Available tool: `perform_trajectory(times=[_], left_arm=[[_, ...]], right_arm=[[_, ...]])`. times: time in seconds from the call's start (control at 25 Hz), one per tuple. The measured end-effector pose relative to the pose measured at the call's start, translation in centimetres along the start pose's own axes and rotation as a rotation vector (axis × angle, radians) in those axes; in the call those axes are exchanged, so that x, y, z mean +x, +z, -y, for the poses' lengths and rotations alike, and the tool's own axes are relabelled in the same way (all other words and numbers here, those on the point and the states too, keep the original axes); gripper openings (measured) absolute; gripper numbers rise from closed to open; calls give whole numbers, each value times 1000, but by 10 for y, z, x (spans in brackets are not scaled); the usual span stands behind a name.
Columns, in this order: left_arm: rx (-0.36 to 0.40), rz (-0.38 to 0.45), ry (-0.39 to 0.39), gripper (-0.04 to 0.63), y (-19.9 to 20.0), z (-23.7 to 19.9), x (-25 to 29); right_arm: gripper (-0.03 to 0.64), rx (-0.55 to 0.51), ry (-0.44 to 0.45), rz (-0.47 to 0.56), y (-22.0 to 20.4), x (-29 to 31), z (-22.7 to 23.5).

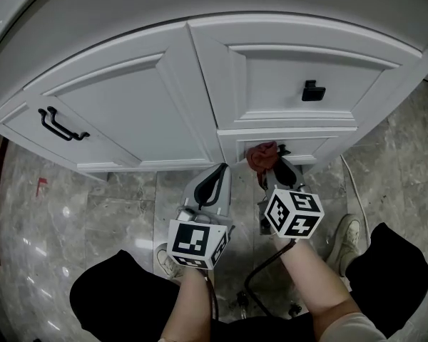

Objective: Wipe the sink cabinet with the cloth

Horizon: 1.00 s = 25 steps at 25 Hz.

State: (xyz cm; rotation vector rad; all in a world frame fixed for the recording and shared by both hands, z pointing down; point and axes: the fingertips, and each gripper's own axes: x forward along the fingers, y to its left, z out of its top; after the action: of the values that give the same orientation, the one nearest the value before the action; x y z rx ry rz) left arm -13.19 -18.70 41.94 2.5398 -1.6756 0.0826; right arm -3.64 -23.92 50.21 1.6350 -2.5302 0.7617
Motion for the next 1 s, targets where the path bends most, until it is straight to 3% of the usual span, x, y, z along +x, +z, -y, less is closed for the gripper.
perform_trajectory(times=[0.32,0.52,0.8,1.0], left_arm=[[-4,-4,-57,0,-2,33,17],[-1,-7,-83,0,-3,47,26],[14,-33,-108,0,-12,60,33],[18,-53,-102,0,-20,58,37]], right_arm=[[87,-8,24,11,9,-27,3],[87,-22,-24,79,30,-42,24],[87,52,-85,58,28,-34,69],[87,54,-79,57,31,-29,78]])
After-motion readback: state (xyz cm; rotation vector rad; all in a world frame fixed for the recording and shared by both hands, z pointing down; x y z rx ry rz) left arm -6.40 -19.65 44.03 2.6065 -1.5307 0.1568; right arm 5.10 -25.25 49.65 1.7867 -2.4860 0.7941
